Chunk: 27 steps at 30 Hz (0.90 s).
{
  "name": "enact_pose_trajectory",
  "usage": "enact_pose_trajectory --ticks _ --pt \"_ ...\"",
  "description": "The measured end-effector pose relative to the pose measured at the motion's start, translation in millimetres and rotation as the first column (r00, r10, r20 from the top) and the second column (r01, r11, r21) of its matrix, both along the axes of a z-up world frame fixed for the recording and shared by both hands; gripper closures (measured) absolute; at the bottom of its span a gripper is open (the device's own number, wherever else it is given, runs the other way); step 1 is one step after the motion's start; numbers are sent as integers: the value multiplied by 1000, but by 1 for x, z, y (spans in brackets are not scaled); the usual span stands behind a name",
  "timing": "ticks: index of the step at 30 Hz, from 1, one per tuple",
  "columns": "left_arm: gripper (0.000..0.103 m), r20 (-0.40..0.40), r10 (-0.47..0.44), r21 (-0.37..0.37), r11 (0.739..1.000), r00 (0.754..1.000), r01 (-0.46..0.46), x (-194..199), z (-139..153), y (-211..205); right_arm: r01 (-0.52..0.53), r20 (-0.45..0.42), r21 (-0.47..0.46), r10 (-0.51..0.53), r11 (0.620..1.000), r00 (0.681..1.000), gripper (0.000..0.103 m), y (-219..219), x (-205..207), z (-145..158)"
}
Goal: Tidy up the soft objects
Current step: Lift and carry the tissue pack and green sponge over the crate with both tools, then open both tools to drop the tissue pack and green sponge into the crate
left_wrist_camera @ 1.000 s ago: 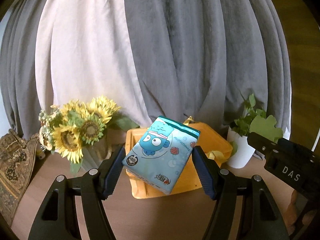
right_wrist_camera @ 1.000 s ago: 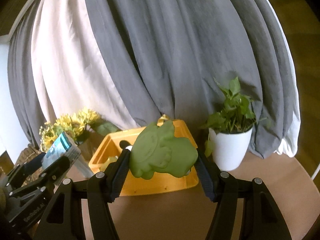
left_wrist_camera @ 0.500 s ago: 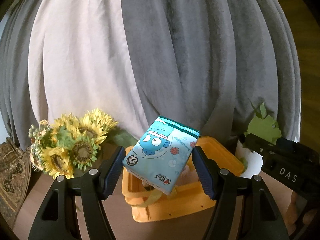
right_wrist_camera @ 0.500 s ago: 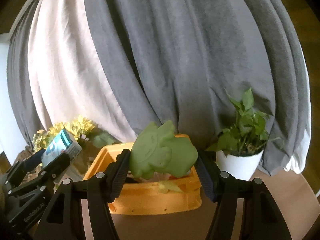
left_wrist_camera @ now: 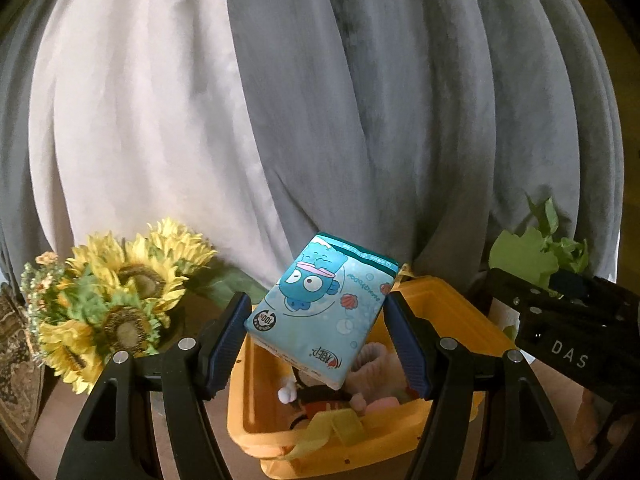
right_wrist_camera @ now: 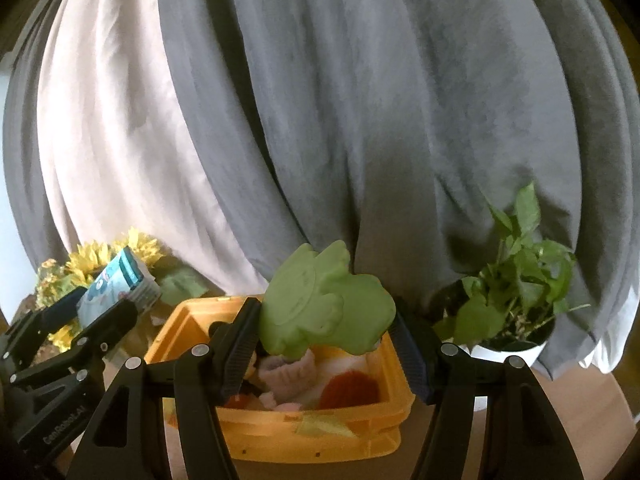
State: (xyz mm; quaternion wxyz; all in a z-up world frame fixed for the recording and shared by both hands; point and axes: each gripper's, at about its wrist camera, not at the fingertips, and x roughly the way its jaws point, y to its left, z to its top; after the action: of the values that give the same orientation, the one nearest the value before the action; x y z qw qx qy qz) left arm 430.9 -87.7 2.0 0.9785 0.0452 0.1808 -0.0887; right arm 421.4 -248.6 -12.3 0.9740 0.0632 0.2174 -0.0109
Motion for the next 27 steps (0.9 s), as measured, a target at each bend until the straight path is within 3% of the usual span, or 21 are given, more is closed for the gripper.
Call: enact_pose_trajectory --ticks 16,27 --pt "35 -104 -5 48 999 995 10 57 -34 -7 -50 -114 -55 44 997 993 38 6 57 -30" --pt "35 -195 -38 81 995 980 55 79 -51 -16 -92 -255 -52 76 994 964 38 5 87 -54"
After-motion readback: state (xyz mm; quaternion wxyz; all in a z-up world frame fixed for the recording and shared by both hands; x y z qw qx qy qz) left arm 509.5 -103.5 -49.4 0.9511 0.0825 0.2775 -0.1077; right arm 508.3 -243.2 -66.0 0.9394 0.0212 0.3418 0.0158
